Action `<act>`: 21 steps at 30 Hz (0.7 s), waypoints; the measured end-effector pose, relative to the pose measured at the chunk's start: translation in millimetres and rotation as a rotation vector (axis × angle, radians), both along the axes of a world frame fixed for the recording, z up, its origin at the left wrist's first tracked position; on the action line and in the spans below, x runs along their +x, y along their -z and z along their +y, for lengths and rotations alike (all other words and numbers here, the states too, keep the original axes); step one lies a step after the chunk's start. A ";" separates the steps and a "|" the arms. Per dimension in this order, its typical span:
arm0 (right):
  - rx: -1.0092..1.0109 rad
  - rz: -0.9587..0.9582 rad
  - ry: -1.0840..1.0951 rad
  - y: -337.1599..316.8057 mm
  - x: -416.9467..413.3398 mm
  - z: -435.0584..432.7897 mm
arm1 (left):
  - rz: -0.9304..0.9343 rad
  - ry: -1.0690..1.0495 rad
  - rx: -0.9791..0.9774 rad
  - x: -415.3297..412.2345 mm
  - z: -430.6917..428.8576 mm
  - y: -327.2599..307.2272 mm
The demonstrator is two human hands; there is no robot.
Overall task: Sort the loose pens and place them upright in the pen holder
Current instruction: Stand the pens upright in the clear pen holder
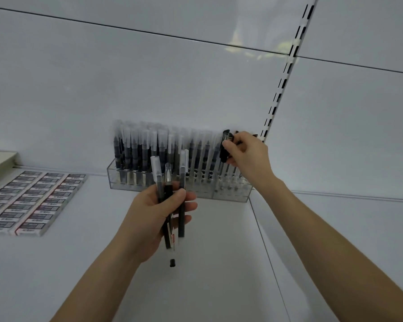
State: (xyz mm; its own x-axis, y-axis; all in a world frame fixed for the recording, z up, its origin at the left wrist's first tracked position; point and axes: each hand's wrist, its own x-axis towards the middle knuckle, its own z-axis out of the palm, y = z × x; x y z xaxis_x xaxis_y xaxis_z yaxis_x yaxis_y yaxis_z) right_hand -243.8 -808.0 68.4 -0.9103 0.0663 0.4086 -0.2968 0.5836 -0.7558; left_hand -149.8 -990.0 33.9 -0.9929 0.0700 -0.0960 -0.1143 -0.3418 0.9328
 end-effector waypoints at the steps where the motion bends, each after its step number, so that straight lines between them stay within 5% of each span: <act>1: -0.013 -0.015 -0.002 -0.2 0.4 0.0 | 0.003 -0.007 0.001 -0.4 0.5 -0.1; 5: -0.013 0.017 0.073 -5.0 12.4 4.6 | 0.026 -0.006 -0.001 -1.0 2.0 -1.5; 8: -0.202 0.132 0.068 -6.7 36.6 3.6 | 0.054 0.019 -0.006 -1.4 6.3 -4.5; 14: -0.321 -0.142 -0.281 -6.3 61.9 -10.1 | 0.081 0.099 -0.043 -1.5 22.1 -4.6; 21: -0.542 0.022 -0.102 -27.4 39.5 -1.7 | 0.071 -0.028 -0.123 -4.8 -6.7 0.1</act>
State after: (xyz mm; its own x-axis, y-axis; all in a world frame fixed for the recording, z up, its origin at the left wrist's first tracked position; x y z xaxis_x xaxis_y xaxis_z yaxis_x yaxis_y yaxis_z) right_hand -204.4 -809.7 95.8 -0.9147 0.1841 0.3599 -0.3510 0.0800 -0.9330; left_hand -154.6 -996.7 33.9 -0.9989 0.0344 -0.0317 -0.0386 -0.2265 0.9732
